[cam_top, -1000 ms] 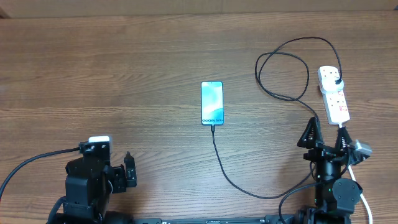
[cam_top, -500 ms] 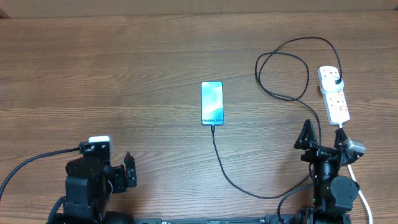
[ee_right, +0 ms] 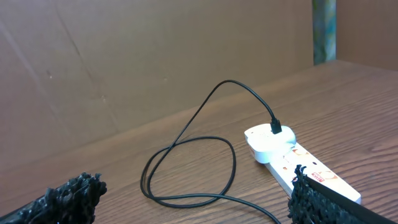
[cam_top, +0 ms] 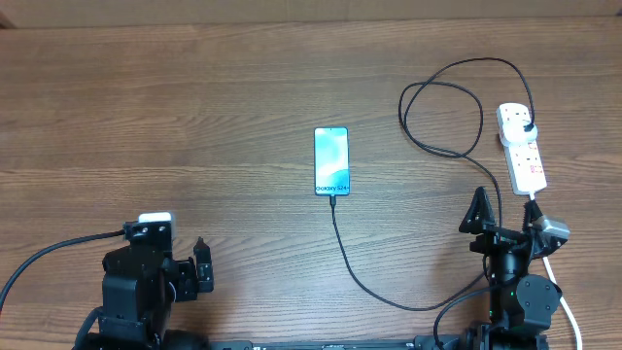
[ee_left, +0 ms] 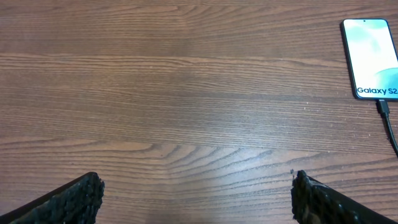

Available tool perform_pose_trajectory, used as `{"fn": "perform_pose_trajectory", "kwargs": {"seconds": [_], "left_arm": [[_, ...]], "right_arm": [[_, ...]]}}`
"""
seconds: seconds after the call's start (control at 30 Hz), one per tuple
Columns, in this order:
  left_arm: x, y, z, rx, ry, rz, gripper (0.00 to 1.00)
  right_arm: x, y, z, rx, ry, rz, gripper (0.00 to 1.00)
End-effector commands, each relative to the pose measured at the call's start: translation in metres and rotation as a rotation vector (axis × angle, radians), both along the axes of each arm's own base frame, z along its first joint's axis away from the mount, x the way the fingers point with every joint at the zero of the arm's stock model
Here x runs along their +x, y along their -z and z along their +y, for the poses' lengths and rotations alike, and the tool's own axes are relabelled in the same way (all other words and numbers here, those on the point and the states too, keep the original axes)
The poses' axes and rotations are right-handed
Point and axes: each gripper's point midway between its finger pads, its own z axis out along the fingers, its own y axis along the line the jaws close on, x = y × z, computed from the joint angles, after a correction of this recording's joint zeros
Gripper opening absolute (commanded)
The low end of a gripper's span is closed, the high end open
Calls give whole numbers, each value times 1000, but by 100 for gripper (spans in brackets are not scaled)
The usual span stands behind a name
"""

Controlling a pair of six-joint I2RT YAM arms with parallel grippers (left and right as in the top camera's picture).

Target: Plug charger to phone and switch on socket

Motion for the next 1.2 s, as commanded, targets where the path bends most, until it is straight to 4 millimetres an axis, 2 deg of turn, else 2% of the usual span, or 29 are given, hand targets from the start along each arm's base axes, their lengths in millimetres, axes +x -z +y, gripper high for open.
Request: {"fn": "perform_pose_trajectory", "kwargs": {"seconds": [0.0,0.5,0.63,0.73,0.9,1.17], "left_arm": [[0,0,0,0,-5,0,100],[-3,-4,3,-5,-19,-32,100],[2,-15,-8,-71,27,-143,99],[9,-20,-3,-86,-5,-271,100],[22,0,10,-101,-73,-428,99],[48,15,21,-91,-105,-630,100]], "right_arm": [[0,2,3,-8,-12,-4,100],[0,2,3,-8,-12,-4,100],[0,2,3,-8,-12,-4,100],[0,2,3,-8,-12,-4,100],[0,2,3,-8,-12,-4,100],[0,2,3,-8,-12,-4,100]]}}
